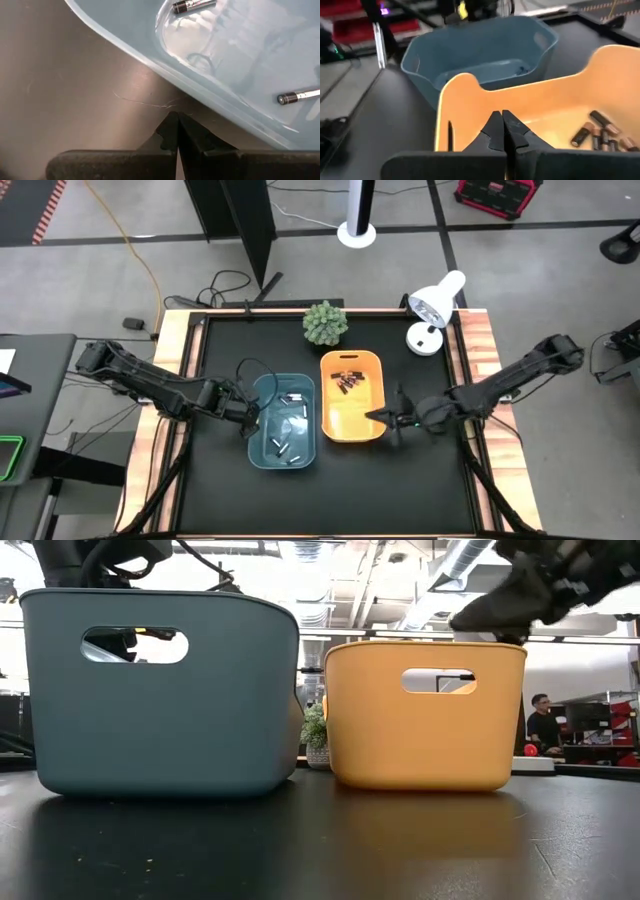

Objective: Sort batteries
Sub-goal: Adjust the bins

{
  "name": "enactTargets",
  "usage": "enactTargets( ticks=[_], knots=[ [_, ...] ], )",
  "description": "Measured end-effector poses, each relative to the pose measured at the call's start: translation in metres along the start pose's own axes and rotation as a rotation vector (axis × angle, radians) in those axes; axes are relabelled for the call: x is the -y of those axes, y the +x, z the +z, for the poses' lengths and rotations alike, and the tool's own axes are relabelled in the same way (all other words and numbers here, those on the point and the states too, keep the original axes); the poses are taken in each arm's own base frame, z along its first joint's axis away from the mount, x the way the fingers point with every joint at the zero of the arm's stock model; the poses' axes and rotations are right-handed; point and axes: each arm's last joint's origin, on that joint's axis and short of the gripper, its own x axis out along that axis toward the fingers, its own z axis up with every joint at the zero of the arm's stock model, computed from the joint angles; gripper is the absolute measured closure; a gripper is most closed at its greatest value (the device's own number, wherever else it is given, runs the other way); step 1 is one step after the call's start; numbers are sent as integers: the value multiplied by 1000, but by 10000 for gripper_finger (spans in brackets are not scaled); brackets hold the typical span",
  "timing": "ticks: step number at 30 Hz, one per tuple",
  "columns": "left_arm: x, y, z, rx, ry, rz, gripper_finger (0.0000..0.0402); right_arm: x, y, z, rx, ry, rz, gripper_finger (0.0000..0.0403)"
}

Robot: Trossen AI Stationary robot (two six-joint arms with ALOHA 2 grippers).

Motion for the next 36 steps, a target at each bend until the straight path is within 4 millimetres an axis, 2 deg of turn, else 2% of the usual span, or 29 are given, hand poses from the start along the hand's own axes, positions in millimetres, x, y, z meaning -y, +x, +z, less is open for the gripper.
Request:
enactTargets(
  ticks=[7, 15, 27, 36],
  knots=[
    [0, 0, 1, 18, -5, 5, 401, -28, 42, 27, -169, -70, -26, 403],
    [0, 0, 1, 23, -7, 7, 401, -47, 77, 32, -369, -120, -69, 403],
    [0, 0, 1, 25, -14, 5, 401, -60, 98, 26, -482, -58, -32, 403],
    [1, 0, 2, 29, -17, 2, 401, -74, 99, 29, -487, -53, 47, 403]
  ],
)
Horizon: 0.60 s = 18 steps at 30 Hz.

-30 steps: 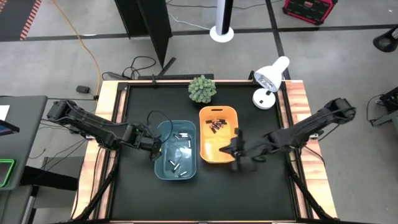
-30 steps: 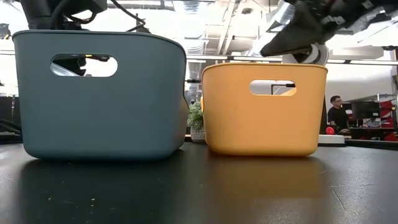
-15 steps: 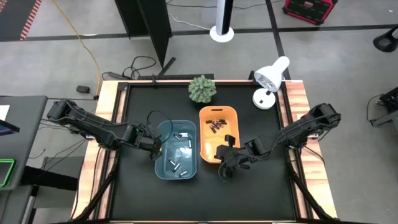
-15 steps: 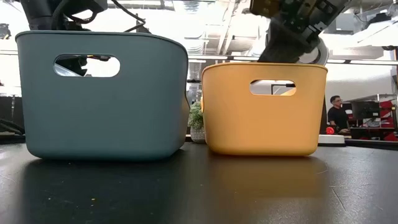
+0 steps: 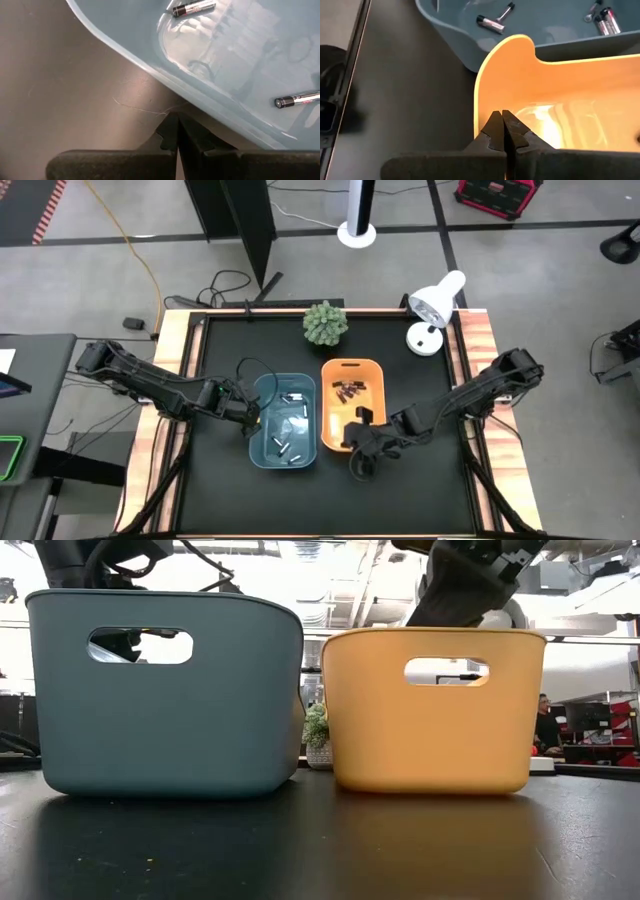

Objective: Sort batteries
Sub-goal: Adjust the bins

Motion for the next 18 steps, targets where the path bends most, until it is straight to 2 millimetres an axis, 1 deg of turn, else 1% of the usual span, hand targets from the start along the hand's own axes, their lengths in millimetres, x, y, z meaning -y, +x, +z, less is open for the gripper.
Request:
enactTargets(
  ticks=[5, 18],
  knots=[
    [1, 0, 1, 12, -1, -12, 401, -6, -1, -2, -18, 1, 49, 403],
    [7, 0, 7, 72, -11, -62, 401, -12, -2, -2, -14, 5, 117, 403]
  ],
)
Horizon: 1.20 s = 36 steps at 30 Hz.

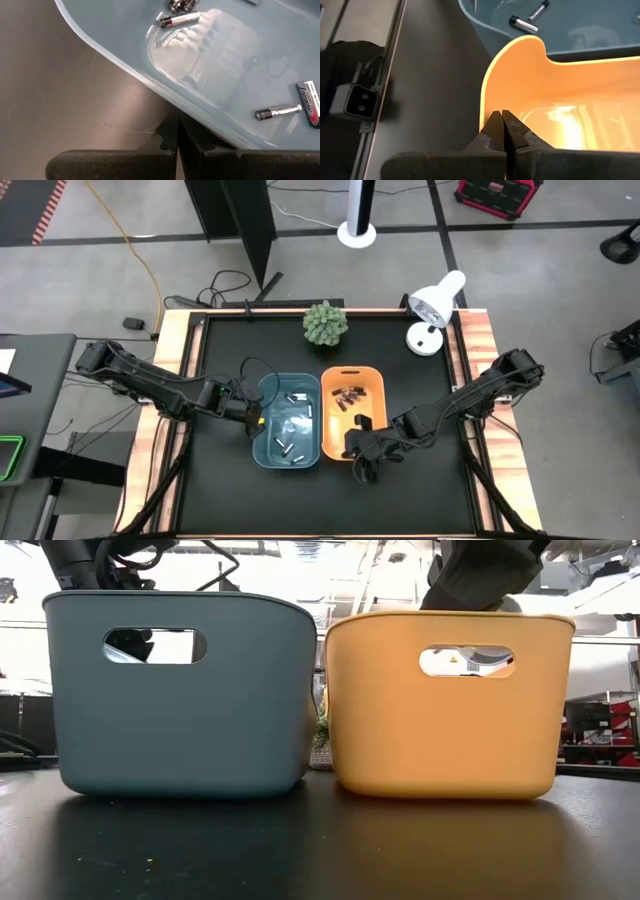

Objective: Sort batteries
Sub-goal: Adjust the bins

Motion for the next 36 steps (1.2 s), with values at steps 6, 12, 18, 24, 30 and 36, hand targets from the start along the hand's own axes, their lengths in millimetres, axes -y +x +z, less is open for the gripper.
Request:
enactTargets(
  ticks=[6, 12, 18, 24, 30, 36],
  knots=[
    [0, 0, 0, 6, 0, 6, 401, -4, 0, 0, 6, 1, 25, 403],
    [0, 0, 0, 10, 0, 10, 401, -8, -1, -1, 7, -1, 53, 403],
    [0, 0, 2, 30, -17, 11, 401, -9, -1, 0, 14, 14, 76, 403],
    [1, 0, 3, 40, -25, 3, 401, -10, -1, 4, 45, 20, 88, 403],
    [2, 0, 3, 44, -39, -2, 401, -11, -1, 6, 70, 24, 100, 403],
    [2, -1, 2, 52, -53, 2, 401, -11, -1, 6, 70, 24, 100, 403]
  ],
)
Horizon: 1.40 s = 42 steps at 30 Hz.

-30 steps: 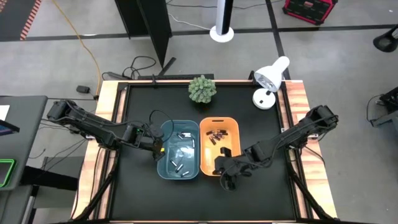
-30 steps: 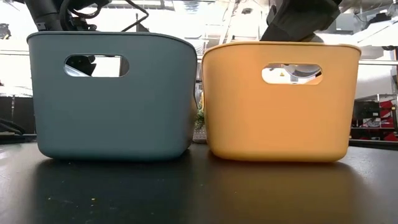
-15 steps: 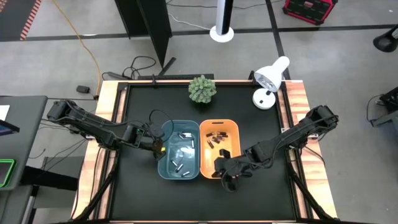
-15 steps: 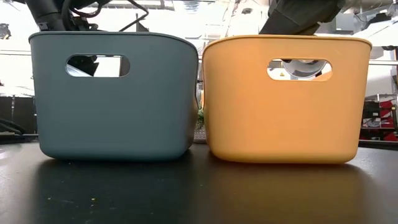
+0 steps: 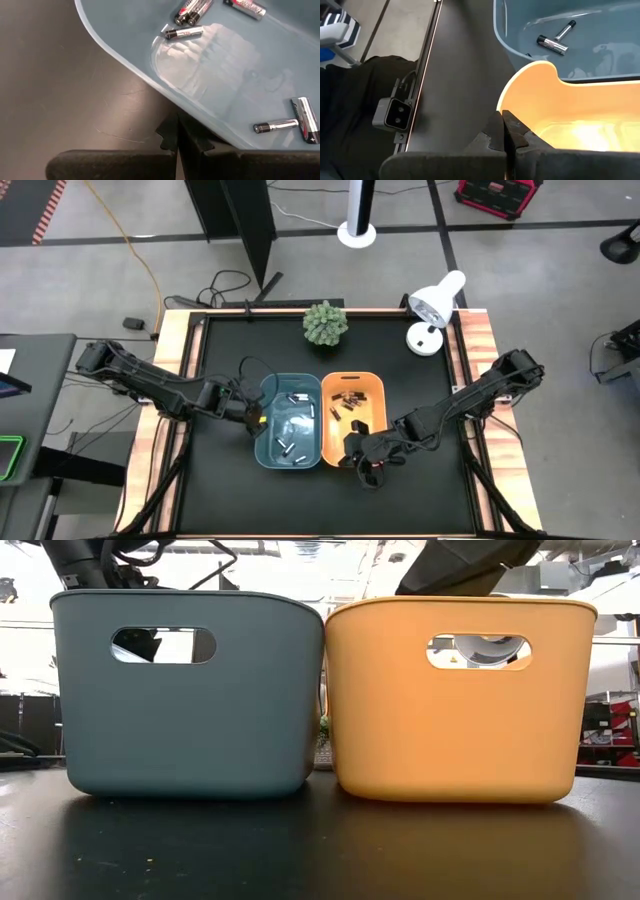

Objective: Sort batteries
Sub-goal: Adjust the bins, then return to Home Position

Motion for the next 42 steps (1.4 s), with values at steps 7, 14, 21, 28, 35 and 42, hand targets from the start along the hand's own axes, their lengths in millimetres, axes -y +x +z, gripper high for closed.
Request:
enactTargets(
  ticks=[7, 14, 21, 28, 35, 42],
  knots=[
    [3, -2, -2, 28, 23, 12, 401, 2, -1, 1, -3, -44, -8, 403],
    [-3, -24, -1, 123, 54, -25, 401, 2, -22, 8, 65, -143, -119, 403],
    [-14, -60, -3, 310, 141, -69, 401, -20, -54, 10, 198, -355, -274, 403],
    [-20, -77, -15, 412, 213, -16, 401, -28, -77, -7, 284, -435, -449, 403],
    [-19, -66, -45, 564, 240, -107, 402, 7, -92, -51, 452, -370, -426, 403],
    [-29, -56, -63, 734, 310, -318, 401, 44, -129, -93, 662, -392, -270, 403]
  ],
)
